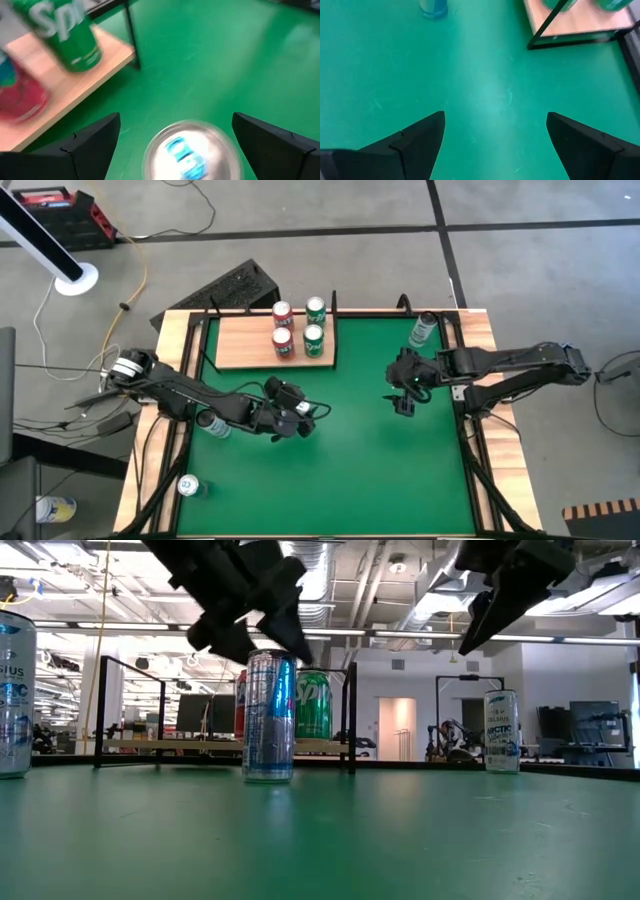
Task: Place canned beverage on shelf
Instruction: Put the right blue soda can on the shelf
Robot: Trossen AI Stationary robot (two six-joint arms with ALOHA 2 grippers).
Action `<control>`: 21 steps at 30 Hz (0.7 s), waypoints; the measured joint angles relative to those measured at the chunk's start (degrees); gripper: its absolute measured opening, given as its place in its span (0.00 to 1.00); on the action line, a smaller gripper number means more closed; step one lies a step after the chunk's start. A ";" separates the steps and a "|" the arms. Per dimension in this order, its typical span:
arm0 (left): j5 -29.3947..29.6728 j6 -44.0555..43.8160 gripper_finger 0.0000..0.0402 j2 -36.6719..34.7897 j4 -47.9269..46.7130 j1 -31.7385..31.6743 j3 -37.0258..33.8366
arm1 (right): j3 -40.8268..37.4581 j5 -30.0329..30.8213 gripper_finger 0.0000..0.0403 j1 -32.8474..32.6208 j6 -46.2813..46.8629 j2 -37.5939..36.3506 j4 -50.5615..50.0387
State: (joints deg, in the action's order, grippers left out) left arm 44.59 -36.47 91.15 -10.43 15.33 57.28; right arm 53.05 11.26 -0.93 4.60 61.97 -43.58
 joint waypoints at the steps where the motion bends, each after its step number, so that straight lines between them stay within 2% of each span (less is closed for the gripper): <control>1: 0.26 -0.66 0.92 0.00 -1.05 0.04 0.00 | 0.03 0.03 0.93 0.29 -0.69 0.00 0.17; 8: -2.05 -1.77 0.88 -0.04 -2.03 0.24 0.07 | 0.01 -0.14 0.93 4.31 -3.71 0.11 -0.05; 11: -4.12 -2.01 0.80 -0.04 -2.74 0.20 0.07 | 0.01 -0.23 0.93 6.00 -3.78 0.11 -0.06; 17: -6.21 -0.04 0.57 -0.05 -2.74 0.20 0.07 | 0.01 -0.63 0.93 7.83 -4.72 0.11 -0.08; 21: -8.30 3.99 0.54 -0.16 -2.36 0.17 0.15 | 0.01 -0.67 0.93 7.80 -4.68 0.11 -0.06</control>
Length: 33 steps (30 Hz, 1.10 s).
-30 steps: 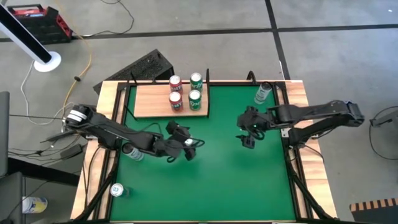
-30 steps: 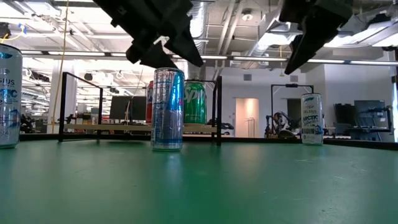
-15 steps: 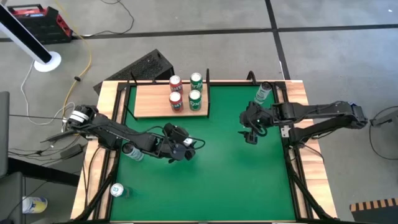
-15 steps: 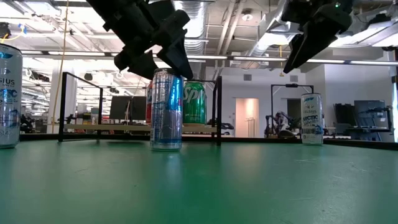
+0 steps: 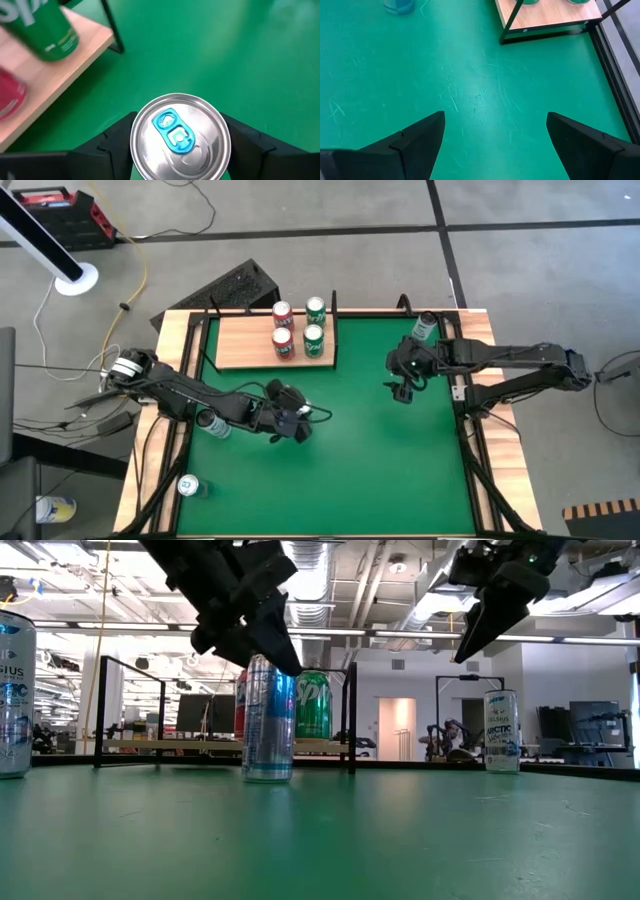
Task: Place canned beverage on shelf
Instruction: Put the right blue soda can on the shelf
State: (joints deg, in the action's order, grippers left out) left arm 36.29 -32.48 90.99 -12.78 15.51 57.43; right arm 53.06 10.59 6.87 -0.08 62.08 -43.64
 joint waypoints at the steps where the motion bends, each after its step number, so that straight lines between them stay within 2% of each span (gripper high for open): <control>1: -1.02 1.91 0.54 -0.37 -0.05 0.00 0.00 | 0.00 -0.02 0.93 -0.04 0.00 0.00 0.00; 4: -4.75 9.88 0.54 -1.68 -0.50 0.19 -0.01 | 0.02 -0.13 0.93 -0.08 0.02 0.00 0.38; 11: -18.58 29.25 0.54 -7.02 -1.48 0.50 -0.13 | 0.02 -0.17 0.93 -0.08 1.98 0.02 1.83; 16: -24.06 35.30 0.54 -9.33 -0.79 0.25 -0.14 | 0.02 -0.15 0.93 -0.08 4.63 0.02 3.31; 23: -37.99 41.74 0.54 -9.37 12.79 0.35 -5.32 | 0.04 -0.15 0.93 -0.08 5.19 0.02 7.88; 26: -38.48 42.74 0.54 -9.37 16.20 0.25 -7.05 | 0.07 -0.15 0.93 -0.08 5.18 0.02 8.75; 33: -37.58 42.60 0.54 -9.36 12.71 0.24 -7.09 | 0.07 -0.15 0.93 -0.08 5.18 0.04 8.59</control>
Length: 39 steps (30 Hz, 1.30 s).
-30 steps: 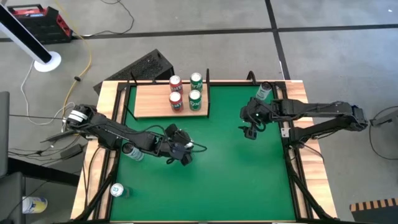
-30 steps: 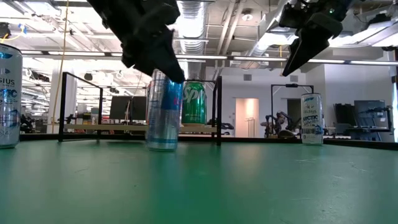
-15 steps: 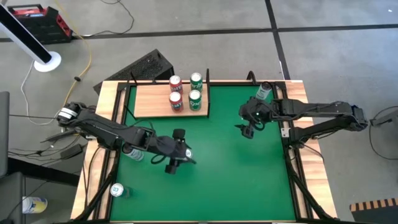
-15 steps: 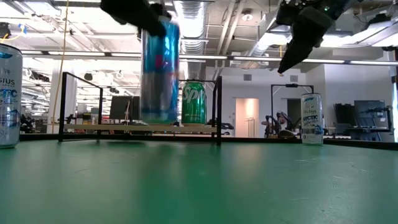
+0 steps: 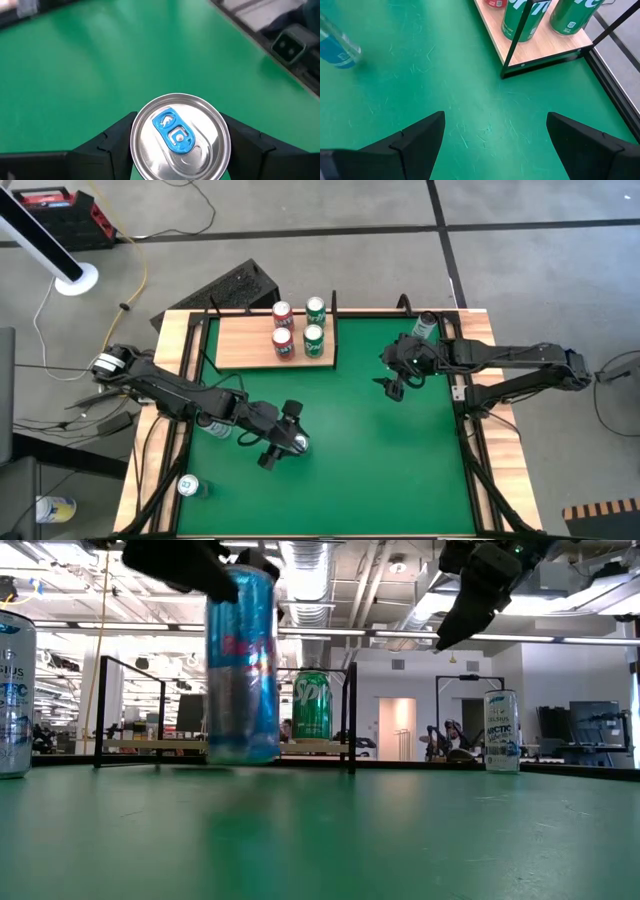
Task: Place canned beverage on shelf
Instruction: Put the right blue soda can on the shelf
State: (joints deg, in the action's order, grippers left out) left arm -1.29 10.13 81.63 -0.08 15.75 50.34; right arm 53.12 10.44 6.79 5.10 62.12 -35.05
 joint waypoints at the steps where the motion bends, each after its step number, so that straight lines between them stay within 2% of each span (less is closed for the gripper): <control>1: 0.03 -0.20 0.54 0.02 -0.32 0.00 -0.04 | 0.00 0.00 0.93 0.00 0.00 0.00 0.00; 12: 0.08 -4.84 0.55 0.01 -0.67 0.37 -0.01 | 0.00 0.02 0.93 0.00 -0.20 0.00 0.00; 19: 0.18 -4.65 0.82 -0.01 -0.23 0.35 0.05 | 0.00 0.00 0.93 0.00 -0.17 0.00 -0.04; 23: 0.18 -3.14 0.89 -0.01 -0.43 0.35 0.05 | 0.00 0.00 0.93 0.00 -0.17 0.00 -0.04; 39: 0.18 -4.96 0.91 -0.01 -0.33 0.66 0.05 | 0.00 -0.14 0.93 0.00 -0.67 0.00 -1.11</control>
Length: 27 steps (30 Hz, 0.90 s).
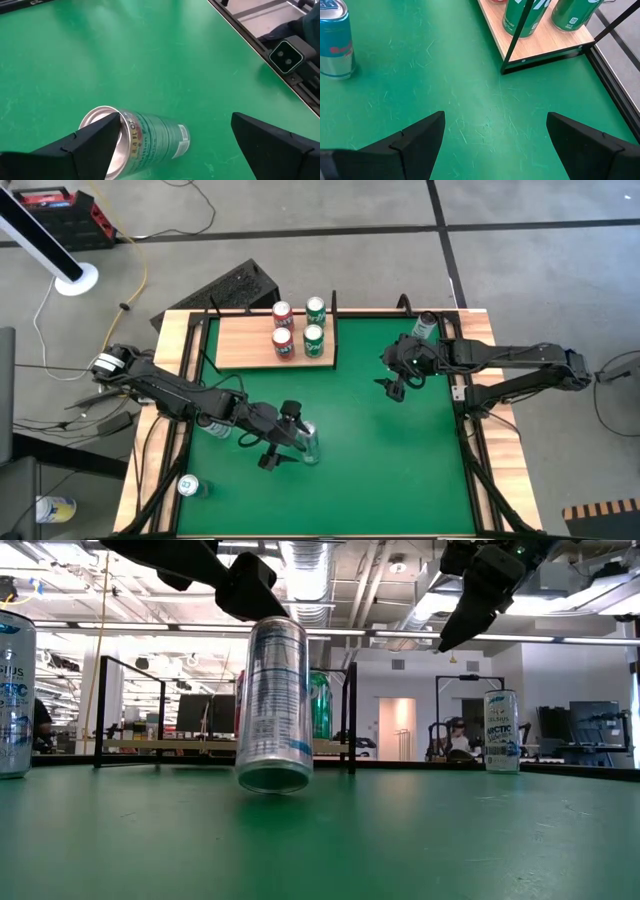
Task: Place canned beverage on shelf
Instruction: Put the right blue soda can on the shelf
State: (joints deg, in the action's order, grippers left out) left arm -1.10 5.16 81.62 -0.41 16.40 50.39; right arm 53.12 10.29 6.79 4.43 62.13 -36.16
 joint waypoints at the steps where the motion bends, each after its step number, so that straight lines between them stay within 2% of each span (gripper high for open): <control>1: 0.00 -0.23 0.91 0.00 0.03 0.00 0.00 | 0.00 -0.01 0.93 0.00 0.01 0.00 -0.04; 11: -2.74 -0.81 0.91 0.00 2.74 2.21 0.00 | 0.00 -0.03 0.93 0.00 -0.40 0.00 -0.15; 22: -1.16 -2.13 0.91 0.00 2.50 2.49 0.00 | 0.00 -1.21 0.93 0.00 -0.38 0.00 -0.17; 27: 0.54 -5.83 0.91 0.04 3.48 2.63 1.29 | 0.00 -1.41 0.93 -0.02 -0.42 0.00 -0.17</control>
State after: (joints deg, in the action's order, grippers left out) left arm -0.56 -0.66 81.67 3.07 19.03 51.68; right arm 53.12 8.88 6.76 4.01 62.13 -36.34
